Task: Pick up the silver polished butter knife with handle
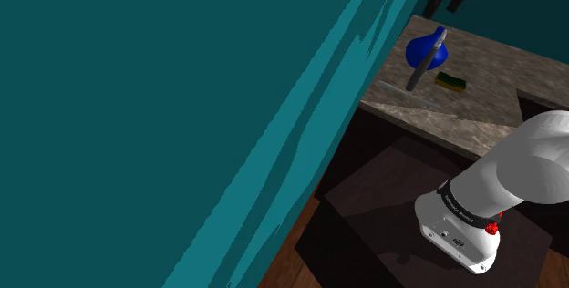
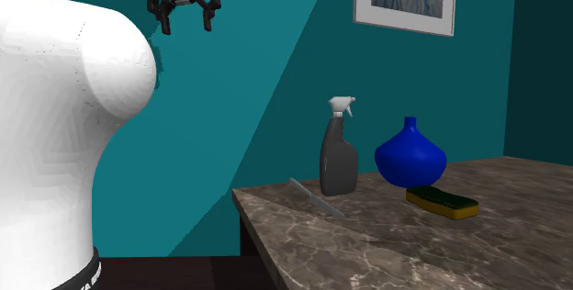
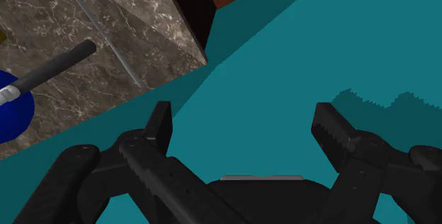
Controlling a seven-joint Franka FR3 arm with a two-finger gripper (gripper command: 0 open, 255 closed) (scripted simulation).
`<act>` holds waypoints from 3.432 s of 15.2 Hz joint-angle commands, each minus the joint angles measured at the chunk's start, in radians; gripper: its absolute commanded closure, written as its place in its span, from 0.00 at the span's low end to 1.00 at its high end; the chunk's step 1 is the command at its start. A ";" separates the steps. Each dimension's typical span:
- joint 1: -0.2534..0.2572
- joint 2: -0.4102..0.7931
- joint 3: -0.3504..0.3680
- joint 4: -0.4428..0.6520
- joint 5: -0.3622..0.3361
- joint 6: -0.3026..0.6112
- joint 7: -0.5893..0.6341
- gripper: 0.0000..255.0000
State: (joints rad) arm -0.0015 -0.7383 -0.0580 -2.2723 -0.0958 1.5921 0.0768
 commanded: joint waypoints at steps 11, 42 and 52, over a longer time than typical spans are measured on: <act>-0.019 0.010 -0.216 -0.225 -0.115 0.254 -0.289 0.00; 0.120 0.888 -0.740 -0.172 0.373 0.969 -1.344 0.00; 0.120 0.888 -0.740 -0.172 0.373 0.969 -1.344 1.00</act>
State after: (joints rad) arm 0.1186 0.1490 -0.7989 -2.4442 0.2757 2.5608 -1.2662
